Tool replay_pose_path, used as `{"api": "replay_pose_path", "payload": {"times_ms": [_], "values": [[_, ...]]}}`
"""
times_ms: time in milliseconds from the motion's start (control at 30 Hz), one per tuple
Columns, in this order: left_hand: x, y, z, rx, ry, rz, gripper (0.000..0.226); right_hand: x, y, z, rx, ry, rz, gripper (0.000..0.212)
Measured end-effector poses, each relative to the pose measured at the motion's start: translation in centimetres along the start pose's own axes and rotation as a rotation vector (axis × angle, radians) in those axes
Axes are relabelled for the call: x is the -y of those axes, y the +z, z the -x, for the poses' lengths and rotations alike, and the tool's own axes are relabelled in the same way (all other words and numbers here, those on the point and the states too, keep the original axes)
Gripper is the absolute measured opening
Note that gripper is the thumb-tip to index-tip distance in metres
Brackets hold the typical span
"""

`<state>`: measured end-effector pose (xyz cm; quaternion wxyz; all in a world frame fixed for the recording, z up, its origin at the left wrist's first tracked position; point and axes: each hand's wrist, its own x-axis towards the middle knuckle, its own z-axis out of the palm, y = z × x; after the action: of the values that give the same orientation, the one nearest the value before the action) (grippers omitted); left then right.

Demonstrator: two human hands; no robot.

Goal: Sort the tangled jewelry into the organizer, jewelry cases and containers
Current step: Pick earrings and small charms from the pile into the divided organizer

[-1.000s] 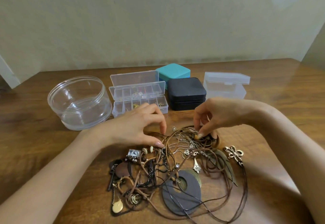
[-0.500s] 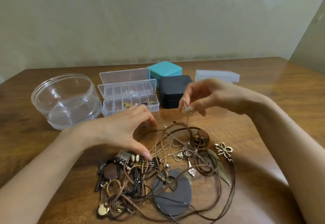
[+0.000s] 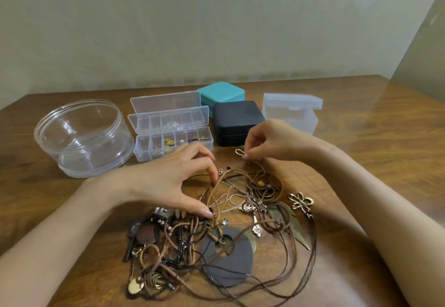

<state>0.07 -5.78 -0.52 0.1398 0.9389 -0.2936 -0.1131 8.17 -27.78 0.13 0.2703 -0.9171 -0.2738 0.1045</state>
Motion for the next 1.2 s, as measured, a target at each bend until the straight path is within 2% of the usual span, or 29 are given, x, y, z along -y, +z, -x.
{"api": "replay_pose_path", "payload": {"times_ms": [133, 200, 267, 367, 433, 533, 700, 767, 867, 900, 967, 1100, 1200], "values": [[0.4, -0.5, 0.2, -0.003, -0.014, -0.042, 0.032, 0.0, 0.3, -0.1, 0.011, -0.012, 0.112, 0.004], [0.5, -0.6, 0.2, -0.007, -0.005, -0.044, 0.028, 0.2, -0.3, 0.3, -0.06, -0.055, 0.158, 0.01], [0.6, -0.8, 0.3, -0.022, -0.01, 0.002, 0.029, 0.9, -1.4, 1.1, -0.022, -0.119, 0.126, 0.015], [0.3, -1.5, 0.8, -0.03, -0.033, 0.027, 0.047, 2.0, -2.5, 2.6, 0.343, -0.154, 0.108, 0.02], [-0.1, -1.5, 0.9, 0.022, -0.051, -0.07, 0.068, 2.2, -2.1, 2.8, 0.539, -0.109, 0.178, 0.031], [-0.9, -0.7, 0.7, 0.086, -0.05, -0.134, 0.091, 2.3, -0.9, 2.3, 0.549, -0.074, 0.18, 0.03], [-1.7, -0.4, 0.6, 0.136, -0.06, -0.081, 0.106, 2.3, -0.7, 2.0, 0.509, -0.127, 0.172, 0.014], [-1.8, -1.2, 0.8, 0.1, -0.107, 0.021, 0.098, 2.3, -1.1, 2.1, 0.469, -0.148, 0.11, 0.012], [-0.8, -2.8, 1.1, -0.24, -0.173, 0.146, 0.064, 2.2, -1.9, 2.5, 0.389, -0.177, 0.007, 0.009], [-0.4, -3.3, 1.3, -0.361, -0.192, 0.141, 0.049, 2.1, -2.1, 2.5, 0.375, -0.18, -0.036, 0.009], [0.3, -3.9, 1.6, -0.5, -0.239, 0.076, 0.025, 2.0, -2.5, 2.6, 0.366, -0.182, -0.115, 0.008], [1.0, -3.6, 1.8, -0.543, -0.334, -0.053, 0.012, 1.6, -2.9, 2.6, 0.348, -0.201, -0.212, 0.008], [1.0, -3.5, 1.7, -0.467, -0.398, -0.13, 0.013, 1.3, -2.9, 2.5, 0.366, -0.21, -0.234, 0.008]]}}
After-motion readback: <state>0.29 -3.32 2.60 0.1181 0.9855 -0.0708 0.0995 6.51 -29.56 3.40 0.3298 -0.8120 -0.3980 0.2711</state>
